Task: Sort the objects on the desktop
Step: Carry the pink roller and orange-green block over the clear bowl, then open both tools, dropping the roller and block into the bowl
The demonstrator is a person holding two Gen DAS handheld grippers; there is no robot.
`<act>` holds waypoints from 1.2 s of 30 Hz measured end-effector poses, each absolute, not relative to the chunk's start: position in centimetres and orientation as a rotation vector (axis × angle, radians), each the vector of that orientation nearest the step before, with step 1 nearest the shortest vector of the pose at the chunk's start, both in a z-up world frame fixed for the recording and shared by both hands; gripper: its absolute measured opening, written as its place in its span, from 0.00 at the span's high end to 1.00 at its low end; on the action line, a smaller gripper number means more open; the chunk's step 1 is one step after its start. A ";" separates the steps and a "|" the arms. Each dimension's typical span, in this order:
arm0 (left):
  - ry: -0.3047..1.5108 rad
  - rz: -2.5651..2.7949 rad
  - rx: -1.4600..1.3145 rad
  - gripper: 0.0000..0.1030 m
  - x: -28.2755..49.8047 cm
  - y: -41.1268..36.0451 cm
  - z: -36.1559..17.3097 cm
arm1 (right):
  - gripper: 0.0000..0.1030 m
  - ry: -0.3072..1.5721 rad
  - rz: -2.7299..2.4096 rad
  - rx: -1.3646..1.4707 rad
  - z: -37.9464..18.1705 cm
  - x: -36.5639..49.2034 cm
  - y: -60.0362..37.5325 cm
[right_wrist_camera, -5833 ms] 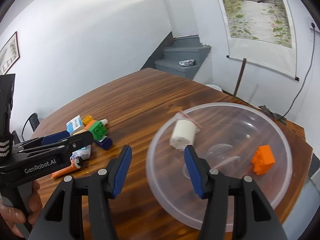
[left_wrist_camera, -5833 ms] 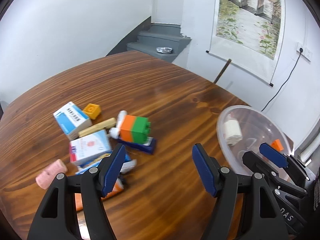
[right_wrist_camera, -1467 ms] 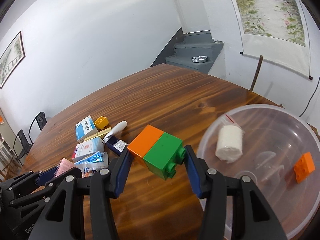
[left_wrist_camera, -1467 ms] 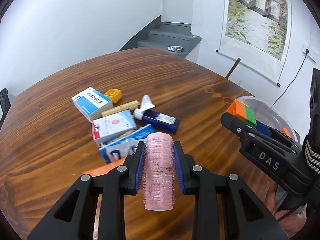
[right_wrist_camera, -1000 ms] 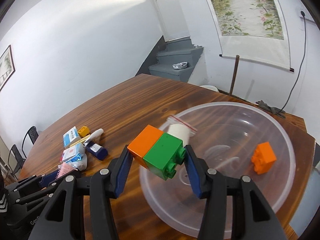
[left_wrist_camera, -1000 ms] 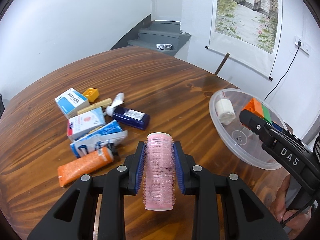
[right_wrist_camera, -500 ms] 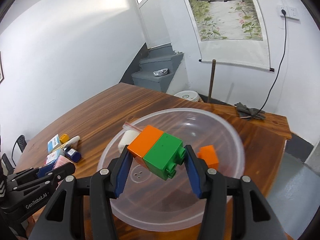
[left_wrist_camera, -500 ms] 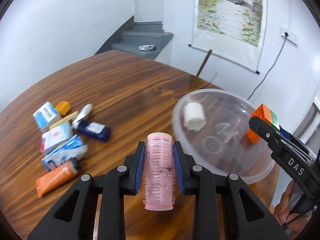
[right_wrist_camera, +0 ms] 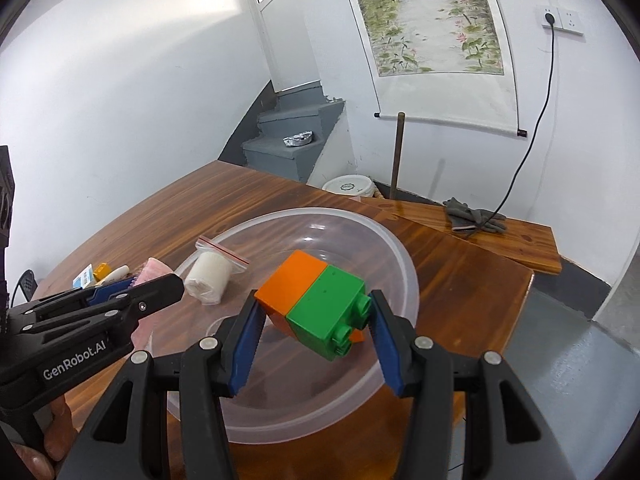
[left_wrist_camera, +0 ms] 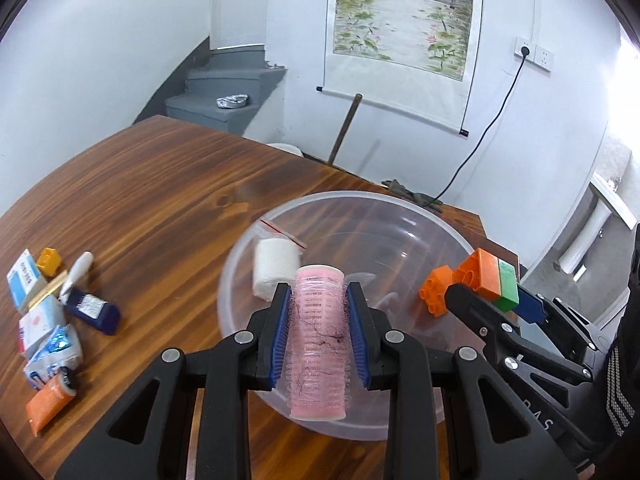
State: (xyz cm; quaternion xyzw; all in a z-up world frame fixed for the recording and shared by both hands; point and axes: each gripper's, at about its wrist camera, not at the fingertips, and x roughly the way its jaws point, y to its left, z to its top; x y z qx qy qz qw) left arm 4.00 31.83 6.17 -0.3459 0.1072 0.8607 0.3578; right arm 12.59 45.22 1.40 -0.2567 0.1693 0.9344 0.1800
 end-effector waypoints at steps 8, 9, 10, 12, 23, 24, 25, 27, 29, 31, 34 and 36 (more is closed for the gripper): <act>0.284 2.214 -0.913 0.70 3.4 31.8 5.5 | 0.45 0.465 2.633 -0.746 1.3 12.4 45.2; 0.281 2.214 -0.913 0.70 3.3 31.8 5.5 | 0.45 0.461 2.634 -0.750 1.3 12.3 45.0; 0.277 2.213 -0.911 0.70 3.3 31.7 5.5 | 0.45 0.458 2.634 -0.754 1.2 12.3 45.0; 0.269 2.206 -0.907 0.70 3.3 31.7 5.6 | 0.45 0.456 2.637 -0.761 1.1 12.1 44.8; 0.194 2.215 -0.910 0.37 2.9 30.4 6.5 | 0.43 0.487 2.636 -0.788 0.7 11.9 44.6; 0.192 2.221 -0.908 0.37 2.8 30.3 6.6 | 0.43 0.486 2.636 -0.788 0.6 12.0 44.6; 0.190 2.226 -0.906 0.37 2.8 30.1 6.7 | 0.43 0.487 2.638 -0.789 0.7 12.0 44.6; 0.191 2.237 -0.905 0.37 2.7 29.9 6.9 | 0.43 0.487 2.646 -0.784 0.8 12.2 44.4; 0.197 2.248 -0.906 0.37 2.6 29.8 7.0 | 0.43 0.482 2.647 -0.782 0.8 12.3 44.2; 0.200 2.254 -0.909 0.37 2.5 29.6 7.0 | 0.43 0.482 2.647 -0.782 0.8 12.3 44.1; 0.206 2.260 -0.922 0.37 2.4 29.4 7.0 | 0.43 0.481 2.649 -0.783 0.9 12.3 44.0; 0.212 2.268 -0.932 0.37 2.4 29.2 7.0 | 0.43 0.480 2.651 -0.783 1.0 12.3 43.9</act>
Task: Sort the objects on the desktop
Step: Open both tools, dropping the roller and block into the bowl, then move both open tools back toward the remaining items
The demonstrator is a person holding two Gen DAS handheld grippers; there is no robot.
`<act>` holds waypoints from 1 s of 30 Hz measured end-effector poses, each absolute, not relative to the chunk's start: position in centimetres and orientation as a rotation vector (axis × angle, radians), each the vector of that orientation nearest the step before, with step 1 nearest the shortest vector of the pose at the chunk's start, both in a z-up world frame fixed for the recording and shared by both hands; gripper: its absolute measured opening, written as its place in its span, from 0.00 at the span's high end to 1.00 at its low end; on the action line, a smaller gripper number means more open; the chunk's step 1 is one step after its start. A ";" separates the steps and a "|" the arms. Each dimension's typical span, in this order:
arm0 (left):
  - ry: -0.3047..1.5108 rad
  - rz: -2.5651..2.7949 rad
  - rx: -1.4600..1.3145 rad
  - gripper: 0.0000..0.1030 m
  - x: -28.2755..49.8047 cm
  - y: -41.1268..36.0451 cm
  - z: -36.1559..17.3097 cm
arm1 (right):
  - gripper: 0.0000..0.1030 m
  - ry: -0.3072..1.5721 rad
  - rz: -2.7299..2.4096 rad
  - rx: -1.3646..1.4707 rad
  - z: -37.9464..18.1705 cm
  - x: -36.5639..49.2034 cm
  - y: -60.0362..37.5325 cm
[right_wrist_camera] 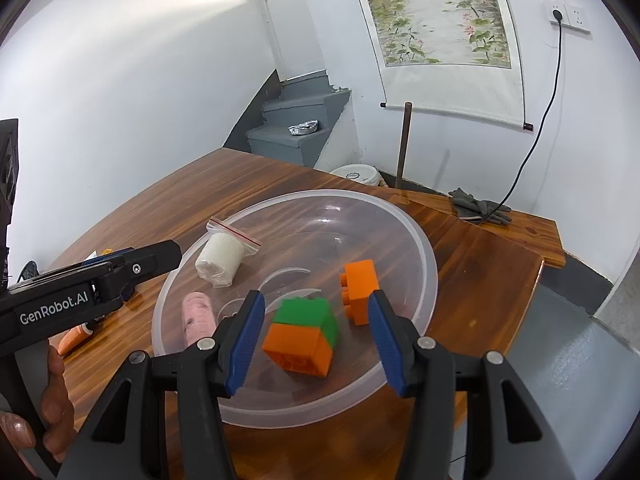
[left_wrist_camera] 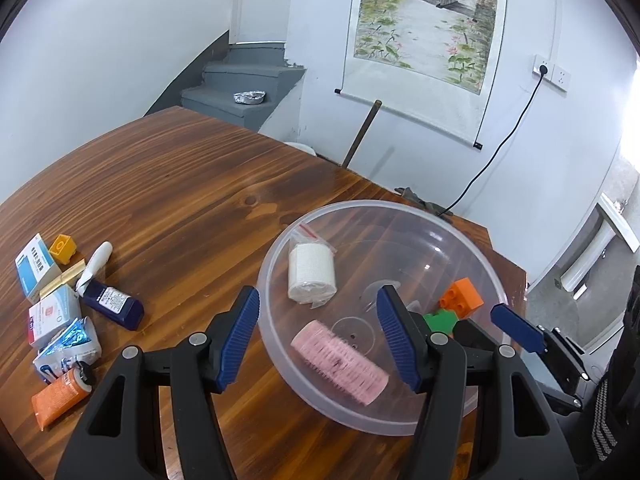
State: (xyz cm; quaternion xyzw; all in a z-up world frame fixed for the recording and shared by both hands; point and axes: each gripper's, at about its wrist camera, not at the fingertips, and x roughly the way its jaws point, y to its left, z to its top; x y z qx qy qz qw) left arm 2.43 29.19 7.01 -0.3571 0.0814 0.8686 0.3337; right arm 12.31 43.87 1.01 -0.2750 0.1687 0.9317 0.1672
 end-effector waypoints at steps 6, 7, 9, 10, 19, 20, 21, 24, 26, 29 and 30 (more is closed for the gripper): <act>0.234 2.311 -0.984 0.37 1.7 28.0 6.4 | 0.43 0.467 2.675 -0.784 1.5 12.1 42.8; 0.233 2.319 -0.990 0.37 1.6 27.6 6.4 | 0.43 0.464 2.681 -0.787 1.5 11.9 42.6; 0.229 2.330 -0.995 0.37 1.3 27.0 6.3 | 0.43 0.454 2.697 -0.799 1.6 11.6 42.0; 0.228 2.337 -0.997 0.37 1.3 26.7 6.3 | 0.43 0.447 2.707 -0.805 1.7 11.4 41.6; 0.241 2.417 -1.019 0.37 0.5 22.9 5.9 | 0.27 0.413 2.780 -0.818 2.0 10.5 38.6; 0.239 2.424 -1.022 0.37 0.4 22.3 5.9 | 0.27 0.411 2.786 -0.820 2.0 10.4 38.4; 0.240 2.430 -1.024 0.37 0.3 21.8 5.8 | 0.27 0.407 2.795 -0.822 2.1 10.3 38.2; 0.261 2.460 -1.037 0.34 -0.2 20.3 5.5 | 0.27 0.393 2.813 -0.828 2.1 10.0 37.4; 0.260 2.484 -1.049 0.33 -0.7 19.1 5.3 | 0.27 0.388 2.823 -0.836 2.0 9.7 37.0; 0.252 2.514 -1.058 0.33 -1.4 17.4 5.2 | 0.27 0.381 2.838 -0.852 1.9 9.3 36.3; 0.251 2.527 -1.063 0.33 -1.6 16.7 5.2 | 0.27 0.375 2.844 -0.857 1.9 9.2 36.0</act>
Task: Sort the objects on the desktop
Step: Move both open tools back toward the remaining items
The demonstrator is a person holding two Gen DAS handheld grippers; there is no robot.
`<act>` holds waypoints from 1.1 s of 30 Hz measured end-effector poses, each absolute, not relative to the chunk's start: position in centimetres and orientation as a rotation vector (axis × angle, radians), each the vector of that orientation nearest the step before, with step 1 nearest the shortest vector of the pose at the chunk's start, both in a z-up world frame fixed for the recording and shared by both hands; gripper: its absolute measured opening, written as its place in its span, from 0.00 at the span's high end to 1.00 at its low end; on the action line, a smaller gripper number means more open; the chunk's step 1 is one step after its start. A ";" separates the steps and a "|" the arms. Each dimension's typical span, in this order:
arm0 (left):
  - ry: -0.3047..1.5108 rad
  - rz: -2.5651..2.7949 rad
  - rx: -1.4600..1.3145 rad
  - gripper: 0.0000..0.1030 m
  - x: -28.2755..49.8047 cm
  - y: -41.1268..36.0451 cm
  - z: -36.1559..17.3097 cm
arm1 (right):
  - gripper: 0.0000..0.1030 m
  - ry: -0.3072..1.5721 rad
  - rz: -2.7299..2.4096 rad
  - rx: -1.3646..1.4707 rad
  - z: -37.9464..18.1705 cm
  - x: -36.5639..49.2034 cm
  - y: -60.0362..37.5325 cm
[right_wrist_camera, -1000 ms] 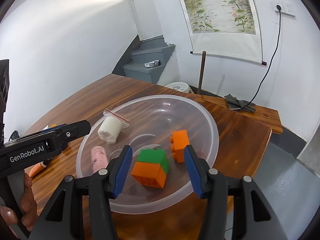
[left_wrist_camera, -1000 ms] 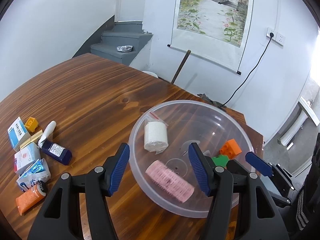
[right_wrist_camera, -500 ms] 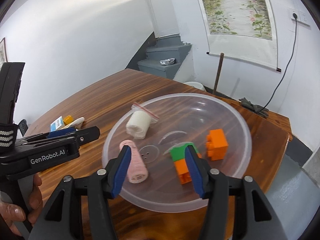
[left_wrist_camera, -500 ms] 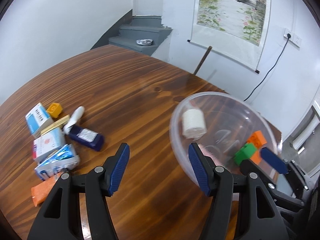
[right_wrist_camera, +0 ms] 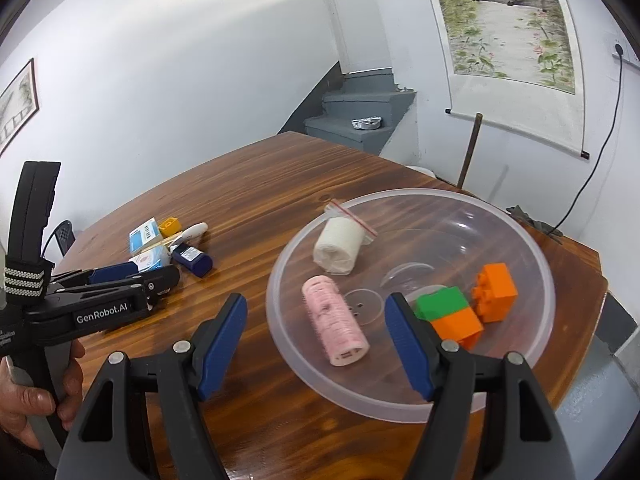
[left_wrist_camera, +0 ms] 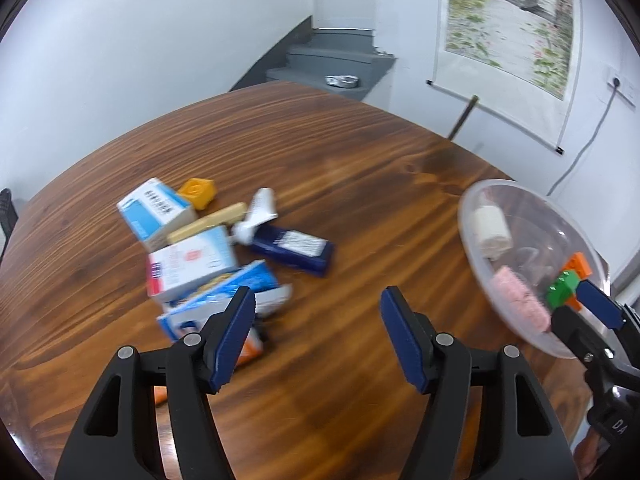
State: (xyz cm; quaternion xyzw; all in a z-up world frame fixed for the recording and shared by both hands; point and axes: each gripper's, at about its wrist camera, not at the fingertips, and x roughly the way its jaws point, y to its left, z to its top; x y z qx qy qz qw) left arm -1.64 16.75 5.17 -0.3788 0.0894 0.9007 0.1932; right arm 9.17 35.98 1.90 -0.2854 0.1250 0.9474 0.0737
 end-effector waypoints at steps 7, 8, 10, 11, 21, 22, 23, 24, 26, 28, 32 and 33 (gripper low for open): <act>0.201 2.606 -1.127 0.33 -3.7 12.5 4.3 | 0.25 0.342 2.896 -0.888 2.0 8.2 33.6; 0.184 2.614 -1.135 0.33 -4.0 12.0 4.2 | 0.24 0.339 2.903 -0.895 1.9 8.1 33.3; 0.168 2.632 -1.147 0.33 -4.5 11.2 4.1 | 0.24 0.333 2.916 -0.912 1.8 7.8 32.7; 0.161 2.643 -1.158 0.33 -4.8 10.7 4.0 | 0.24 0.334 2.923 -0.922 1.7 7.6 32.4; 0.029 2.618 -1.229 0.30 -8.1 8.8 3.6 | 0.21 0.299 2.949 -0.986 1.8 5.8 30.7; 0.018 2.612 -1.240 0.29 -8.3 8.8 3.5 | 0.21 0.295 2.952 -0.988 1.9 5.6 30.6; 0.000 2.607 -1.252 0.28 -8.7 8.7 3.4 | 0.21 0.290 2.958 -0.989 2.0 5.3 30.4; -0.018 2.602 -1.262 0.28 -9.0 8.7 3.3 | 0.21 0.287 2.962 -0.990 2.0 5.1 30.2; -0.060 2.582 -1.284 0.28 -9.8 8.7 3.1 | 0.21 0.283 2.967 -0.998 2.0 4.6 29.9; -0.088 2.572 -1.290 0.28 -10.3 8.8 3.1 | 0.21 0.287 2.974 -1.012 1.9 4.0 29.6; -0.067 2.583 -1.265 0.25 -11.1 9.5 3.2 | 0.21 0.298 2.977 -1.053 1.3 2.8 29.4; -0.050 2.590 -1.259 0.25 -11.3 9.7 3.1 | 0.21 0.300 2.976 -1.061 1.3 2.5 29.4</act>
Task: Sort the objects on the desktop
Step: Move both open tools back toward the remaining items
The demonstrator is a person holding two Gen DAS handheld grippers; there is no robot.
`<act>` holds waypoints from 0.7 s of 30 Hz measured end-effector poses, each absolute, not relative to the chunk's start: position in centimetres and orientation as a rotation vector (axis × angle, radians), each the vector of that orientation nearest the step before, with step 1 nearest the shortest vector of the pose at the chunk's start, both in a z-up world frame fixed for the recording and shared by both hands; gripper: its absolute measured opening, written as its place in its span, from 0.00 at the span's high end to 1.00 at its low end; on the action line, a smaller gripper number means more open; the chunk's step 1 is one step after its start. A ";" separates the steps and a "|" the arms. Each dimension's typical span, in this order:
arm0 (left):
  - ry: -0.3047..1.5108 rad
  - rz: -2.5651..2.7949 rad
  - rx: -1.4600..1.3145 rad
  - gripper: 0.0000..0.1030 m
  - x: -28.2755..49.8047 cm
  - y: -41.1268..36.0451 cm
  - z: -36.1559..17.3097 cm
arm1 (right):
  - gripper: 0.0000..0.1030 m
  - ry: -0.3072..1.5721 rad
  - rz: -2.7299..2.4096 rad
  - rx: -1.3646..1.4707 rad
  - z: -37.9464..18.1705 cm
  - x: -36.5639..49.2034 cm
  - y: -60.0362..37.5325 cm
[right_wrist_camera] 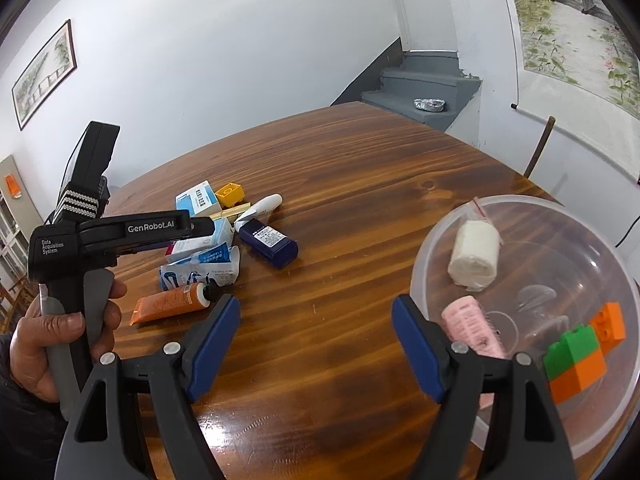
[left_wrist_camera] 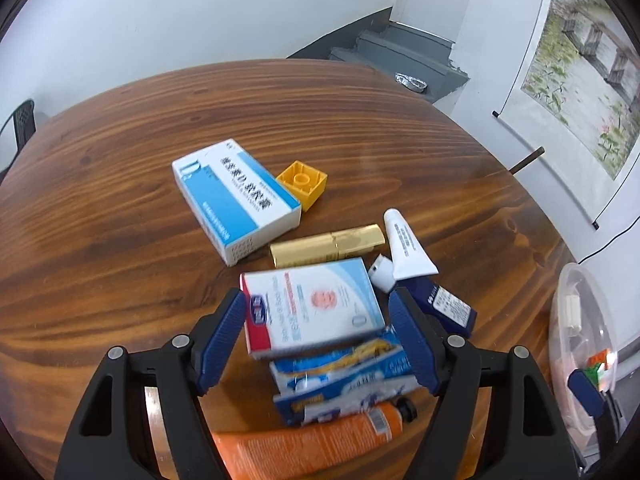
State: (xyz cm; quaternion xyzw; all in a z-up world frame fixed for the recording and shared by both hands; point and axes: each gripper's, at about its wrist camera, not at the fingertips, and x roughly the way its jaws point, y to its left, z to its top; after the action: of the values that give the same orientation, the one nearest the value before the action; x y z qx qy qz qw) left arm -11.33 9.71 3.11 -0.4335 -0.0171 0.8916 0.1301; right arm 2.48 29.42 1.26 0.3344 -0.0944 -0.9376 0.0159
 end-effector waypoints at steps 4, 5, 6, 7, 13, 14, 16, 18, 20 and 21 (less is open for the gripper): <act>0.008 2.607 -1.260 0.24 -11.9 10.1 2.6 | 0.21 -0.277 -2.912 1.052 1.3 1.5 29.4; 0.017 2.605 -1.266 0.24 -12.1 10.2 2.4 | 0.21 -0.269 -2.908 1.053 1.3 1.2 29.4; 0.011 2.595 -1.271 0.21 -12.2 10.1 2.2 | 0.21 -0.259 -2.904 1.055 1.5 0.8 29.3; -0.001 2.587 -1.276 0.20 -12.3 10.1 2.0 | 0.21 -0.242 -2.899 1.063 1.6 0.3 29.1; -0.020 2.541 -1.288 0.20 -12.7 9.6 1.8 | 0.21 -0.182 -2.854 1.108 1.9 -2.6 28.2; -0.016 2.537 -1.290 0.20 -12.7 9.5 1.8 | 0.21 -0.179 -2.846 1.114 1.9 -3.1 28.1; -0.001 2.528 -1.292 0.20 -12.7 9.4 1.9 | 0.21 -0.159 -2.836 1.121 1.9 -4.0 27.8; 0.016 2.520 -1.298 0.20 -12.7 9.2 1.9 | 0.21 -0.126 -2.831 1.130 1.8 -4.8 27.4; 0.036 2.507 -1.310 0.20 -12.7 9.0 2.1 | 0.21 -0.100 -2.819 1.134 1.5 -5.4 26.9; 0.045 2.497 -1.314 0.20 -12.7 9.0 2.1 | 0.21 -0.090 -2.816 1.140 1.4 -5.6 26.8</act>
State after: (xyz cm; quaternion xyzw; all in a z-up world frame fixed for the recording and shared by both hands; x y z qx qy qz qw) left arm -12.73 8.98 2.12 -0.4598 0.0158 0.8735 0.1592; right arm -5.62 26.77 1.36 0.3746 -0.0295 -0.9253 0.0510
